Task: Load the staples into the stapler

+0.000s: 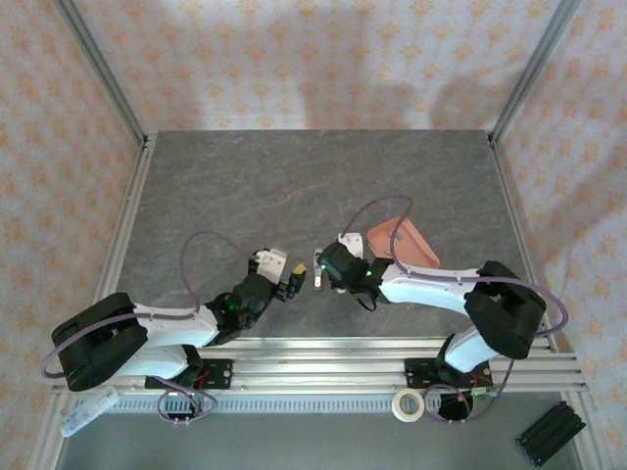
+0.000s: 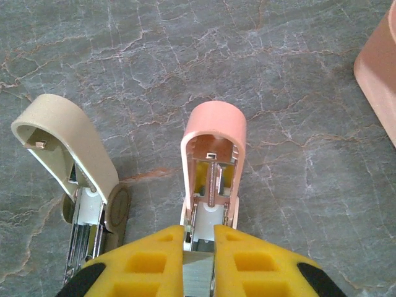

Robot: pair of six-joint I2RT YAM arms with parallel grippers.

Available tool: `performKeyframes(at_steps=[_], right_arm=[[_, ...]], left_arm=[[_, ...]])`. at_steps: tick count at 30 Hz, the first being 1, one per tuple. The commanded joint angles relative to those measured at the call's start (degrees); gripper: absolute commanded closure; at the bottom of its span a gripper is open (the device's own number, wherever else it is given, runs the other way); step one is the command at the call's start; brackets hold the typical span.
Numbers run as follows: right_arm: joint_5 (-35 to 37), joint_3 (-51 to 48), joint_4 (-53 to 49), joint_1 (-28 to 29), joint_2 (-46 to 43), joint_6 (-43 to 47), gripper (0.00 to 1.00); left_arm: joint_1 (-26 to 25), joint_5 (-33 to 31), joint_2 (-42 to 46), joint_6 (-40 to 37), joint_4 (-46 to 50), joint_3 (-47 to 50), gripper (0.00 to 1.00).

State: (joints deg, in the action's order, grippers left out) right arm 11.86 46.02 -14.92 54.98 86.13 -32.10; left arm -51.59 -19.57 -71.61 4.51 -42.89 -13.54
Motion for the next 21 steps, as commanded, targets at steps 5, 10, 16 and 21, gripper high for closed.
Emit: performKeyframes(at_steps=[5,10,16,21], right_arm=[[2.4,-0.2,0.0,0.3,0.9,-0.6,0.84],[2.3,-0.5,0.3,0.3,1.1,-0.9,0.84],[1.7,-0.8,0.9,0.3,1.6,-1.2,0.84],[1.6,-1.2,0.8,0.4,1.7,-1.5,0.84]], left_arm=[[0.4,-0.6,-0.7,0.4,0.6,-1.0,0.18],[0.4,-0.5,-0.8,0.4,0.7,-1.0,0.18],[0.4,-0.5,-0.8,0.5,0.7,-1.0,0.18],[0.4,-0.4,-0.8,0.5,0.9,-1.0,0.18]])
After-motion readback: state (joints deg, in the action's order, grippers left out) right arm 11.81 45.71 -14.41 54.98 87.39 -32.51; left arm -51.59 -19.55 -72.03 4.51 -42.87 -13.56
